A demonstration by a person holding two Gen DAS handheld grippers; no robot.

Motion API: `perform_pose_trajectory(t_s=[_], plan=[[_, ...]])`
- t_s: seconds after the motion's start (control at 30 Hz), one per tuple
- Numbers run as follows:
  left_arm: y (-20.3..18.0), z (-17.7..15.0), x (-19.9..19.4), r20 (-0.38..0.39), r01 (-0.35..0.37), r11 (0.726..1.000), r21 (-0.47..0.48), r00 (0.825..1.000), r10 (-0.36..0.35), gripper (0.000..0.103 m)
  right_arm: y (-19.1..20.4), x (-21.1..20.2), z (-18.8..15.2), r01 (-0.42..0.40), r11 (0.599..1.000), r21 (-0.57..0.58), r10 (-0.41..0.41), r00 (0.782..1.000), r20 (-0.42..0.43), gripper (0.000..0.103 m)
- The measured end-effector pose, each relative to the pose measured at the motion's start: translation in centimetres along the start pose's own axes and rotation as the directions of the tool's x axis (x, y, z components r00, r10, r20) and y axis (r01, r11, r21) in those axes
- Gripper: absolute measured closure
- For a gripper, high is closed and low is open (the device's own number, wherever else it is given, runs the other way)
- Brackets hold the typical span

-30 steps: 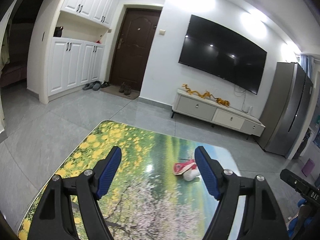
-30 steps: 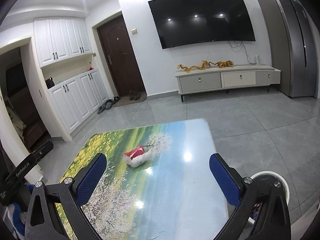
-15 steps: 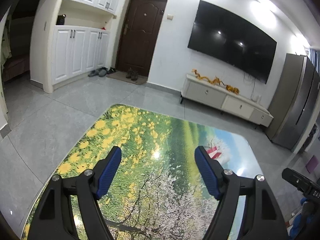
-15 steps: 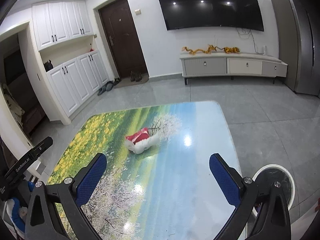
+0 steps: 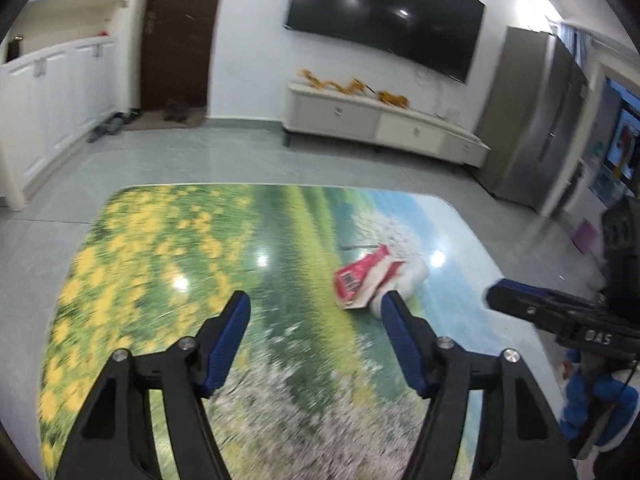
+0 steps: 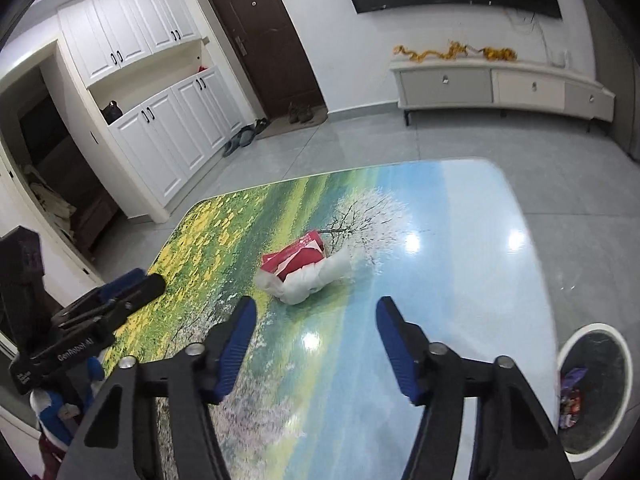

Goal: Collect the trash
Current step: 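Grasp the pink bag with the left tool while the right tool grasps the white tissue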

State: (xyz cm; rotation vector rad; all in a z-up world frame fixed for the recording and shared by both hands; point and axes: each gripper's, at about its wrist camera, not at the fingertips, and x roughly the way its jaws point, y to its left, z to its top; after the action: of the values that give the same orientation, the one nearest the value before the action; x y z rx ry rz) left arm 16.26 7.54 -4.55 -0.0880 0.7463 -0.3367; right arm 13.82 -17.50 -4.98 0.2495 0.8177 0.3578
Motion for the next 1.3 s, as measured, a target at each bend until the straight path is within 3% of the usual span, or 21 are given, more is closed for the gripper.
perform_pose_trajectory(t_s=[0.2,0.57,0.67,0.73,0.9,1.2,1.3], plan=[[-0.8,1.5,4.8,-0.086,0.056,0.998,0.043,0.995,-0.052,0.041,-2.3,3.2,0.9,-0.101,0.991,0.084,0.105,0.993,-0.05,0.059],[-1.3,3.0,10.6,-0.202,0.103,0.99,0.098,0.976,-0.082,0.048,-4.2,6.3,1.8,-0.176,0.974,0.145,0.189,0.979,-0.08,0.068],[-1.4,3.1,11.2,-0.214,0.112,0.989,0.098,0.973,-0.089,0.049,-4.6,7.0,1.8,-0.193,0.969,0.158,0.21,0.973,-0.1,0.077],[-1.6,3.0,11.6,-0.221,0.119,0.988,0.103,0.971,-0.094,0.051,-5.0,7.3,1.6,-0.211,0.962,0.174,0.231,0.967,-0.104,0.089],[-2.0,2.8,12.3,-0.238,0.132,0.985,0.113,0.966,-0.102,0.059,-6.2,6.1,1.0,-0.241,0.951,0.193,0.26,0.962,-0.08,0.096],[-3.7,2.0,12.7,-0.247,0.148,0.982,0.117,0.962,-0.115,0.082,-8.5,2.8,0.0,-0.236,0.947,0.217,0.247,0.969,-0.022,0.098],[-4.2,1.7,12.4,-0.239,0.135,0.984,0.116,0.965,-0.105,0.084,-8.8,1.7,-0.5,-0.239,0.946,0.22,0.246,0.969,-0.005,0.098]])
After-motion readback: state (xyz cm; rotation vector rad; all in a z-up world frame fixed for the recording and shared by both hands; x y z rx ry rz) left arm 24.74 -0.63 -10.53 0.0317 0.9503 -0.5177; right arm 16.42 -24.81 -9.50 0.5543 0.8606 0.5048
